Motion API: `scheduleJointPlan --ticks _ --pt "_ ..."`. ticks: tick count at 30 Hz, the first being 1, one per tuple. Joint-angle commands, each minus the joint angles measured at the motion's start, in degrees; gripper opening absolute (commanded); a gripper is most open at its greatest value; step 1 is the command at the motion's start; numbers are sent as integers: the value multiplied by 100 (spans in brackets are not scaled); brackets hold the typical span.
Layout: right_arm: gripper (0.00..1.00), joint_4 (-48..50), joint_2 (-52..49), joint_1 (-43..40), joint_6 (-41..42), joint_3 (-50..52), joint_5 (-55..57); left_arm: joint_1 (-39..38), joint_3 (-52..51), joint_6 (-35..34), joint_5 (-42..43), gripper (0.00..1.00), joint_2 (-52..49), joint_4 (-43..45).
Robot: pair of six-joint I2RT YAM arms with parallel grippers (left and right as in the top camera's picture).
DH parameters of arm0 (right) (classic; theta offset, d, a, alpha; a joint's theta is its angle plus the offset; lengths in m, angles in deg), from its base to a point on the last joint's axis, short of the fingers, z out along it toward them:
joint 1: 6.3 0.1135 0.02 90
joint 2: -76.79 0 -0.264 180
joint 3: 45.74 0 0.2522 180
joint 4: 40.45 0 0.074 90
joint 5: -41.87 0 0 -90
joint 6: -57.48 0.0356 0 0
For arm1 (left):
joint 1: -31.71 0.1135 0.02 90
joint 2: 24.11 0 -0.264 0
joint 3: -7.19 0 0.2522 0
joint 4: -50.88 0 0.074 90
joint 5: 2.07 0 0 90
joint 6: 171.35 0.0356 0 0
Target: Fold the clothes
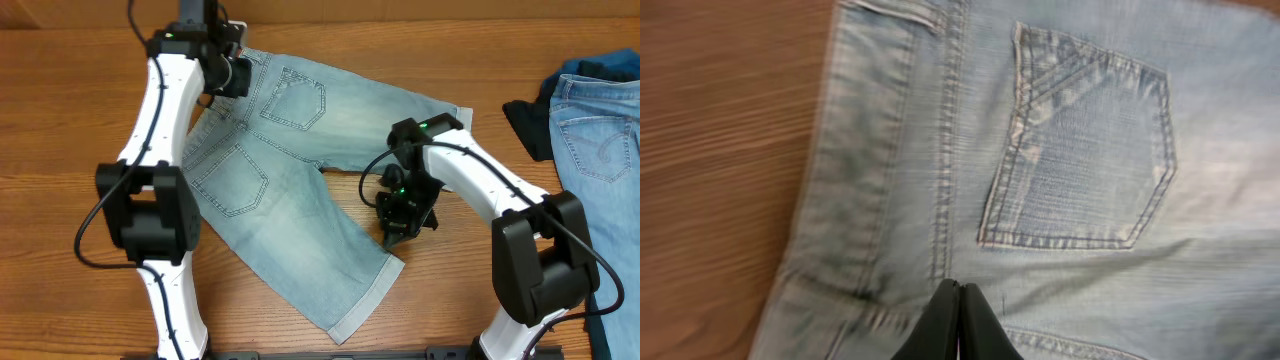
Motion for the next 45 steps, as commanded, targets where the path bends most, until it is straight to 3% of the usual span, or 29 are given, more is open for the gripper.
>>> scheduleJointPlan --ticks 1,11,17,23,27,31,40,45 --pt "4 278 68 278 114 310 -55 -66 -94 407 52 4 -529 170" --pt "4 1753 68 450 442 1453 579 -59 -94 498 -205 4 -1137 295" --pt "4 1910 68 409 1067 1482 1613 -46 -94 -181 -758 4 -1134 20" --pt "4 2048 68 -278 964 1480 1816 -11 -92 -990 -756 4 -1134 -55" --pt "4 2295 68 -1154 638 1478 1683 -9 -74 -1506 -752 4 -1095 -144" --pt "4 2715 68 -1727 487 1469 1399 -13 -70 -1727 -730 4 -1049 -308" --pt "4 3971 57 -1829 339 1381 1296 -22 -70 -1812 -686 4 -815 -922" --pt "4 4192 55 -1873 326 1266 1432 -11 -70 -2033 -704 4 -415 -1093"
